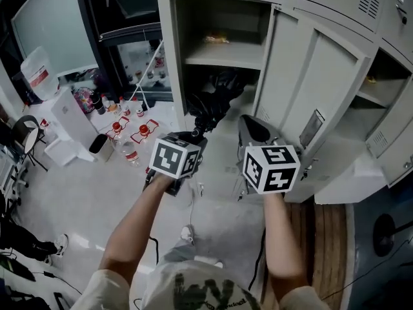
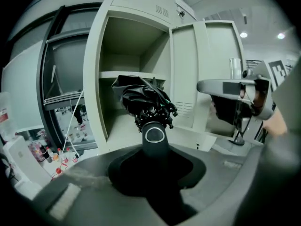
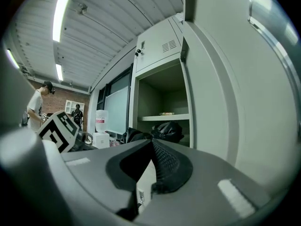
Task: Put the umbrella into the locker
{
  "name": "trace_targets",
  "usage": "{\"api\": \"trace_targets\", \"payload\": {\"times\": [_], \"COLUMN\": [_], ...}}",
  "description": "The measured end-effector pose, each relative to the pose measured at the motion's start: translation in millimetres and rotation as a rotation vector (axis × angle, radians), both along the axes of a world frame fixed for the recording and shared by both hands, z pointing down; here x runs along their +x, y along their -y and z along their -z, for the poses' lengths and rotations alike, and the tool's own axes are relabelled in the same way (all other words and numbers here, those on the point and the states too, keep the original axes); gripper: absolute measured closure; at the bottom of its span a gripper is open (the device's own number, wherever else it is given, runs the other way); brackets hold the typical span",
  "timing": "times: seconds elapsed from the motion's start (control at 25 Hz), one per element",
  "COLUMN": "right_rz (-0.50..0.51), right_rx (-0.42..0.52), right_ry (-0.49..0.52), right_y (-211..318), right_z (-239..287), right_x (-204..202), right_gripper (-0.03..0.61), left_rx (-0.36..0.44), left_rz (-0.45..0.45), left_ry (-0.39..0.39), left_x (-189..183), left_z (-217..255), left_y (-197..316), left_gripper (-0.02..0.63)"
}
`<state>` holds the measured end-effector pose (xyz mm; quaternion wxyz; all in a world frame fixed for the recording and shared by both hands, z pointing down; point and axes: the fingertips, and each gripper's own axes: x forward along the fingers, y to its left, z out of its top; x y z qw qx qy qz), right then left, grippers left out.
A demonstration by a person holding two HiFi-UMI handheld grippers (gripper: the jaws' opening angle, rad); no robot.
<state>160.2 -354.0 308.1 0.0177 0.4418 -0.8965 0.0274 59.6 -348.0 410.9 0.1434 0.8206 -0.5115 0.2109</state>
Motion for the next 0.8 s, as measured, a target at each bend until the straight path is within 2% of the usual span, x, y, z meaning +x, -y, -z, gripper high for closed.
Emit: {"api": "trace_targets", "payload": {"times": [0.48, 0.68, 0.8], "right_rz": [-0.055, -0.080, -0.093], "right_rx": [-0.026, -0.034, -0.040], "right_ry": [-0.035, -0.030, -0.029], "right_y": [30, 44, 53], "right_z": [-21, -27, -31], "right_x": [-11, -8, -7], "right_gripper": [0.583, 0.583, 0.583], "left_rx": [-0.006, 0.025, 0.033], "left_rz": [-0.079, -0.064, -0.071], "left_ry": [0.134, 0.253, 0.285], "left_x": [8, -2, 0], "left_z": [5, 7, 7], "left_y": [81, 117, 134], "left_gripper": [0.502, 0.502, 0.500]}}
